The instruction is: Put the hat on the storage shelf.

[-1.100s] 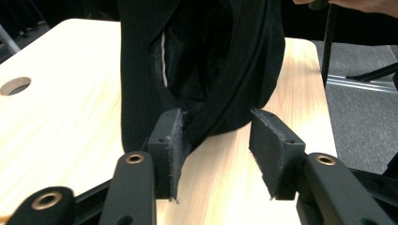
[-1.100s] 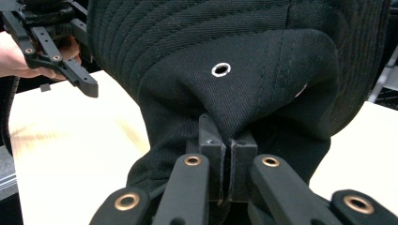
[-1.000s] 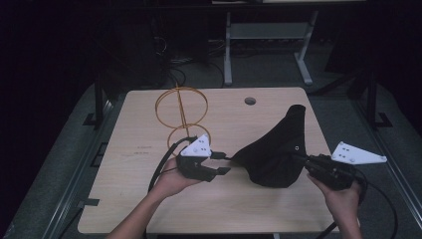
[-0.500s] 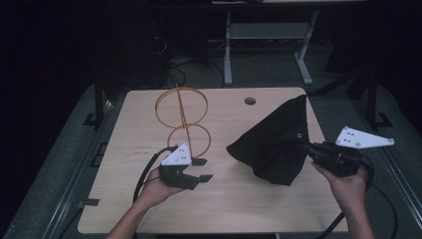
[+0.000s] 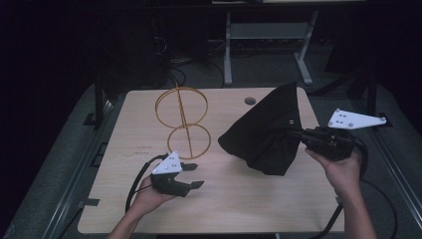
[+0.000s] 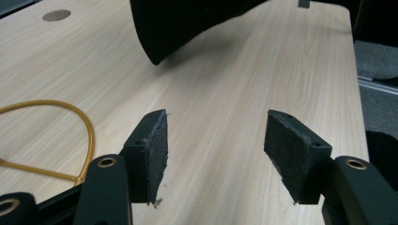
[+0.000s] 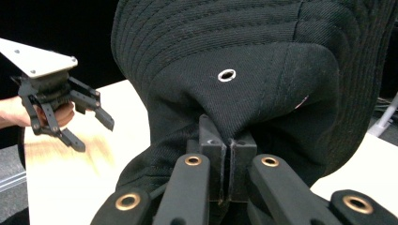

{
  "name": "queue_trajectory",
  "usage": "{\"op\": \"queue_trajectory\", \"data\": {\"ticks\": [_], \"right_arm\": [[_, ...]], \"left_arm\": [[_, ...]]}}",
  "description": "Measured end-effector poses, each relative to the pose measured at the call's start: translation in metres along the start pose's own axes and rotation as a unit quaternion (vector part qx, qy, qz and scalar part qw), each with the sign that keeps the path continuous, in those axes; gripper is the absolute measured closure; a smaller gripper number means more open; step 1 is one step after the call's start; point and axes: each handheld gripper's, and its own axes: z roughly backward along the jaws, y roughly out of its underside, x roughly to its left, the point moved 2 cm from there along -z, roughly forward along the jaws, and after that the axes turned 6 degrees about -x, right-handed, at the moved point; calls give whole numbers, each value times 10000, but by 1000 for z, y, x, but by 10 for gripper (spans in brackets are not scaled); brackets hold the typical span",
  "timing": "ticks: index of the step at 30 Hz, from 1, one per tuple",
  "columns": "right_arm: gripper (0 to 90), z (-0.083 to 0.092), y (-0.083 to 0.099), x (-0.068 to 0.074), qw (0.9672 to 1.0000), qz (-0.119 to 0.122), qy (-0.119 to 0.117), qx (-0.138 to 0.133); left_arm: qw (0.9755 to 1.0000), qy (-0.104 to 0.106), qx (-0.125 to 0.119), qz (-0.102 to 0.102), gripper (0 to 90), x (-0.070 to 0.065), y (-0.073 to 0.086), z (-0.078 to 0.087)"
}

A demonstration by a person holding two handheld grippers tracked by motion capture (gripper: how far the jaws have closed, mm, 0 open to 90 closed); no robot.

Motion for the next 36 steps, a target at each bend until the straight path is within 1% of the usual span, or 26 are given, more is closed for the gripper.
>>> {"op": "queue_trajectory", "data": {"ticks": [4, 8, 9, 11, 14, 16, 18, 22, 24, 28, 32, 36], "right_arm": [[877, -4, -5, 0, 10000, -10, -37, -41], [877, -8, -11, 1, 9999, -36, -80, -101], [877, -10, -12, 1, 9999, -53, -82, -123], [877, -12, -15, 2, 9999, -45, -101, -131], [876, -16, -20, 2, 9998, -31, -128, -138], [877, -18, -23, 3, 9997, -25, -166, -152], [876, -20, -26, 3, 9996, -2, -208, -170], [876, -25, -34, 3, 9994, 9, -285, -206], [876, -28, -38, 4, 9992, 43, -336, -209], [877, -33, -46, 5, 9988, 79, -431, -210], [877, -39, -55, 6, 9984, 100, -519, -179], [876, -45, -63, 8, 9979, 156, -605, -162]], "left_arm": [[10000, 55, 69, 24, 378, 0, 3, -1], [10000, 41, 29, 42, 374, 0, 6, -1], [10000, 33, -8, 27, 374, 0, 6, -1], [10000, 41, 20, 20, 373, 0, 6, 0], [10000, -5, -29, -5, 371, 0, 8, -1], [10000, 3, 18, -12, 371, 0, 10, -1], [10000, 9, 22, 43, 369, 0, 11, -1], [10000, -2, 44, 41, 365, 1, 12, -2], [10000, -41, 1, 10, 360, 2, 13, -2], [9999, -109, 25, -14, 349, 4, 13, 0], [9999, -129, 11, 7, 344, 5, 14, -1], [9999, -135, 49, -19, 345, 5, 15, -2]]}}
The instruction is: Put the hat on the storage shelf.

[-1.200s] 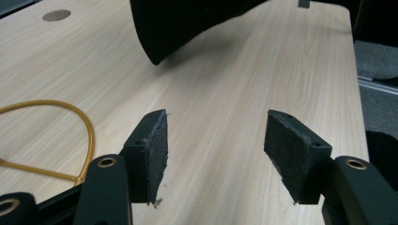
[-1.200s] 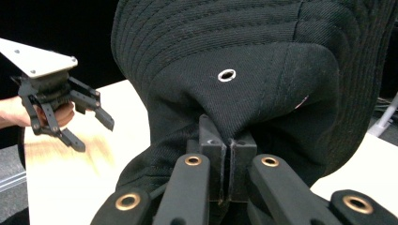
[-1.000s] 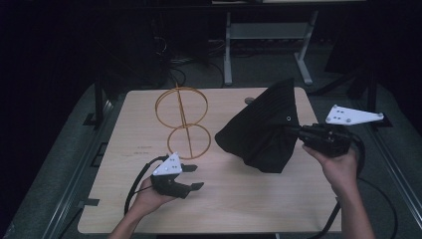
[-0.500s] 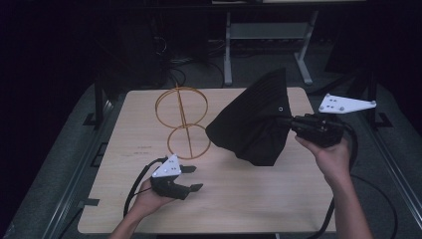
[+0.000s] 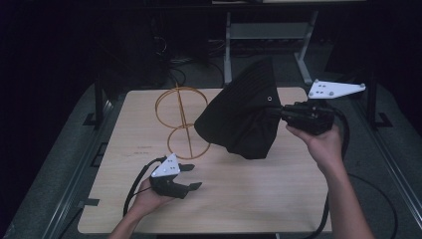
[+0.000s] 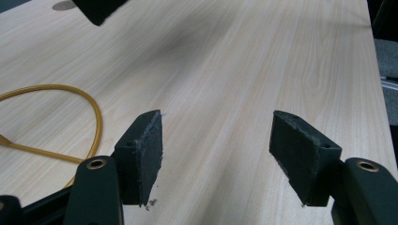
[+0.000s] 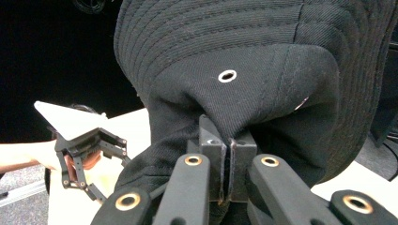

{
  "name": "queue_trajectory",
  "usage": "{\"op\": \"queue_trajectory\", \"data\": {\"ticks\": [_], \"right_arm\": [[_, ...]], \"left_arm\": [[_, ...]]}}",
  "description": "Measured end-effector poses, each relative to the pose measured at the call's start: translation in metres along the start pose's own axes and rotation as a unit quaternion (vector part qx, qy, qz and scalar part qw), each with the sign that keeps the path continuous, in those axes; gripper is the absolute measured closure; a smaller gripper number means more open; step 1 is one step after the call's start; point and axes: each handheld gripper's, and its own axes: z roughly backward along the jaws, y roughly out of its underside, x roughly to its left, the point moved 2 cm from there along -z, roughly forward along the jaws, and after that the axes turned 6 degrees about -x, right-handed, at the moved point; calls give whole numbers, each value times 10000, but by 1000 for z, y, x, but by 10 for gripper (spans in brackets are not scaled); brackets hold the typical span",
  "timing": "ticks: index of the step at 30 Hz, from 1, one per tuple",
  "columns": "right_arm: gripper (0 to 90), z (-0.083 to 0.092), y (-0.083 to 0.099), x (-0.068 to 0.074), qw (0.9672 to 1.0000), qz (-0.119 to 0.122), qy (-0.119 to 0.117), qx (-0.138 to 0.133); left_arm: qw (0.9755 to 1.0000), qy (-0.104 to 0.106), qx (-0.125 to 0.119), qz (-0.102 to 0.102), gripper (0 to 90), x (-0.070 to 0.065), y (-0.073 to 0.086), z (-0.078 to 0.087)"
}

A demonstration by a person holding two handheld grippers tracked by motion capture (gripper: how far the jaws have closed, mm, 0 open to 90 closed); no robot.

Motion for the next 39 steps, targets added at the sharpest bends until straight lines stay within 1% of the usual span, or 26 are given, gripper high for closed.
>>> {"op": "queue_trajectory", "data": {"ticks": [4, 8, 11, 16, 18, 19, 21, 27, 29, 34, 39], "right_arm": [[877, -7, -7, 0, 10000, 0, -46, 50], [876, -13, -13, 1, 9999, 35, -97, 73], [876, -16, -17, 1, 9999, 36, -86, 73], [876, -22, -22, 1, 9999, 59, -117, 25], [876, -24, -25, 1, 9999, 70, -137, -10], [876, -25, -26, 1, 9999, 58, -148, -18], [876, -29, -30, 2, 9998, 88, -190, -29], [876, -40, -39, 4, 9995, 153, -280, -13], [876, -43, -42, 4, 9995, 171, -274, -12], [876, -47, -47, 3, 9994, 168, -274, -95], [876, -58, -54, 1, 9993, 163, -294, -138]], "left_arm": [[10000, -48, -77, -12, 342, 0, 1, -1], [10000, -43, -24, -51, 341, 0, 2, -1], [10000, -20, -1, -31, 338, 0, 2, -2], [10000, 12, 42, -89, 338, -1, 3, -4], [9999, -8, 74, -121, 330, -1, 4, -5], [9999, -5, 87, -86, 328, -1, 4, -5], [9999, -10, 112, -101, 327, -1, 5, -6], [9999, -6, 128, -114, 327, -1, 5, -6], [9999, -12, 111, -113, 327, 0, 5, -6], [9999, -27, 82, -92, 328, 0, 5, -6], [9999, -15, 73, -111, 328, 0, 5, -6]]}}
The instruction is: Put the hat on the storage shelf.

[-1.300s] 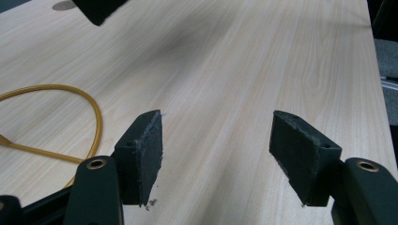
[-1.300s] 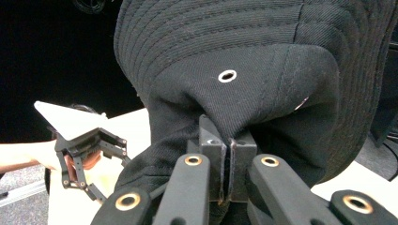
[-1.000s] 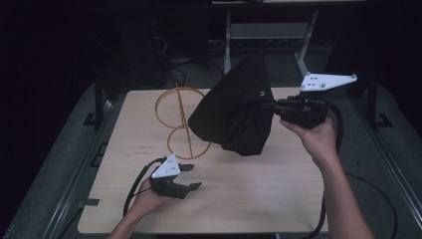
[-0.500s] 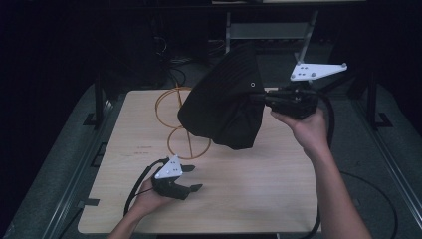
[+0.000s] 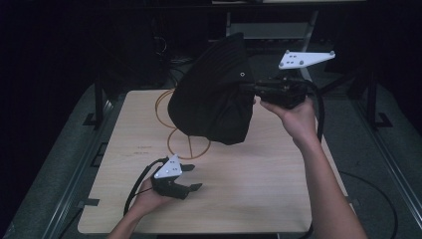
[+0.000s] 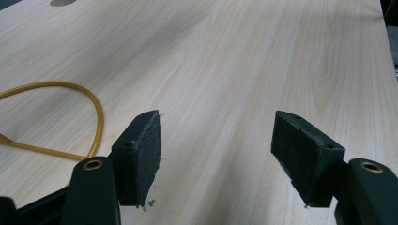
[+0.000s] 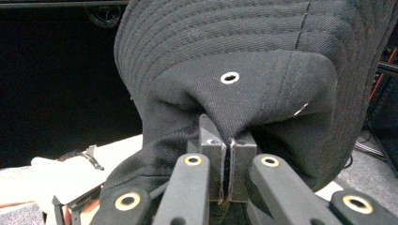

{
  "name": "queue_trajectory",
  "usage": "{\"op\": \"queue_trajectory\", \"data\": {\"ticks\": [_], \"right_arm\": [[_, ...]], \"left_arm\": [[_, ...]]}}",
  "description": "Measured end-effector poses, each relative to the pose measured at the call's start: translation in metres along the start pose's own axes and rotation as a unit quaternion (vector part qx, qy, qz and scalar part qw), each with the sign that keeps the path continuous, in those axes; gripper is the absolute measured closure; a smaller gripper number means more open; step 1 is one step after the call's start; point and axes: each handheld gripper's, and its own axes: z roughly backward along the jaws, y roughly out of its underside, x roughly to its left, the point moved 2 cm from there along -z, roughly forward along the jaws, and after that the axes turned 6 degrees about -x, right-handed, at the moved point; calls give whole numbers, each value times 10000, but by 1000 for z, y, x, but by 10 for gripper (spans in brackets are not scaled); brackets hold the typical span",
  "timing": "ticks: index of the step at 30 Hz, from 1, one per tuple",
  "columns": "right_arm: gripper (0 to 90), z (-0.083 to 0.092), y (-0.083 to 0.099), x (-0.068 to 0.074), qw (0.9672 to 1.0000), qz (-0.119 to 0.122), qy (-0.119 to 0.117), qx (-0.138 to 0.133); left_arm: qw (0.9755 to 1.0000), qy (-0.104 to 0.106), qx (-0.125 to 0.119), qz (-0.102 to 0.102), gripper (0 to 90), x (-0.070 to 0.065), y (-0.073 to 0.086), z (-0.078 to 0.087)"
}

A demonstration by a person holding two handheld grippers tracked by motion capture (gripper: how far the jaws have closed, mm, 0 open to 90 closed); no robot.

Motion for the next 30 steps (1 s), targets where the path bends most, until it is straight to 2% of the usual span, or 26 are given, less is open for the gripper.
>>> {"op": "queue_trajectory", "data": {"ticks": [17, 27, 30], "right_arm": [[876, -27, -26, -7, 9999, 57, 6, -106], [876, -52, -44, -15, 9999, 118, 32, -37], [876, -61, -49, -18, 9999, 145, 59, 58]], "left_arm": [[10000, 35, -8, -5, 328, 1, 0, -2], [10000, 20, -26, -44, 328, 1, 0, -2], [10000, 40, -44, -9, 327, 1, 0, -2]]}}
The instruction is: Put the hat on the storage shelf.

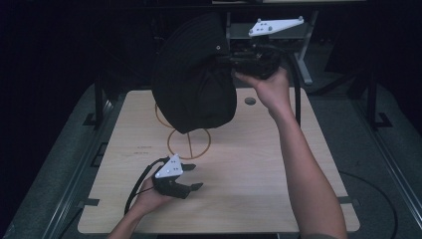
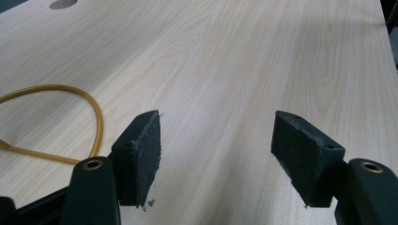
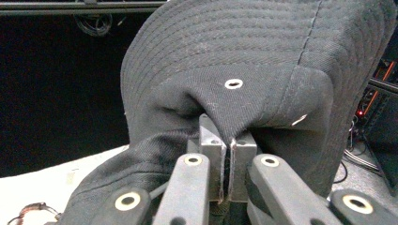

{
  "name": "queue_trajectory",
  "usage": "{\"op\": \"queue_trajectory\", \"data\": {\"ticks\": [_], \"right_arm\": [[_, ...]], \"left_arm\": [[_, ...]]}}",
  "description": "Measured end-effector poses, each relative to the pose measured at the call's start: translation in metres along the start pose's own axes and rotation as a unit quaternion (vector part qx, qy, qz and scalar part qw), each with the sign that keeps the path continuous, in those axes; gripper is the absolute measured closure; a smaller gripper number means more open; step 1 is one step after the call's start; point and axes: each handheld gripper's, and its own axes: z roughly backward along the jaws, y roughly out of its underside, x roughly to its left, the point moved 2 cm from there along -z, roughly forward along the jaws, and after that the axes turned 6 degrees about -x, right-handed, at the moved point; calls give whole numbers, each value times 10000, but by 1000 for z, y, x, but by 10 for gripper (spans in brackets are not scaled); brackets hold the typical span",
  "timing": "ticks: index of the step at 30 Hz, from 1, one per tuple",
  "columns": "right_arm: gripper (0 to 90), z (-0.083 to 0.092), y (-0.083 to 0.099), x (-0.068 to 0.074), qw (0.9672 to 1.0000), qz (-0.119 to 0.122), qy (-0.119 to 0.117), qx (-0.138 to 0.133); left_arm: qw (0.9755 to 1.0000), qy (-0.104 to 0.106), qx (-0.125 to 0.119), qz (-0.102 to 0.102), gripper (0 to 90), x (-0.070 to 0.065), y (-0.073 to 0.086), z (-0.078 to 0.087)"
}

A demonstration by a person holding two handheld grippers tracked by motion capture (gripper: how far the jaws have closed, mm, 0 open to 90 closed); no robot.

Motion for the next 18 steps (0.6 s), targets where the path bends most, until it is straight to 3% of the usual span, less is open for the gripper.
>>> {"op": "queue_trajectory", "data": {"ticks": [4, 18], "right_arm": [[876, -12, -7, -5, 9999, 87, -16, 83], [875, -55, -22, -13, 9989, 249, -108, 375]], "left_arm": [[9999, 118, 1, -11, 327, -3, -3, -1], [9999, 113, -10, -48, 325, -2, -5, -1]]}}
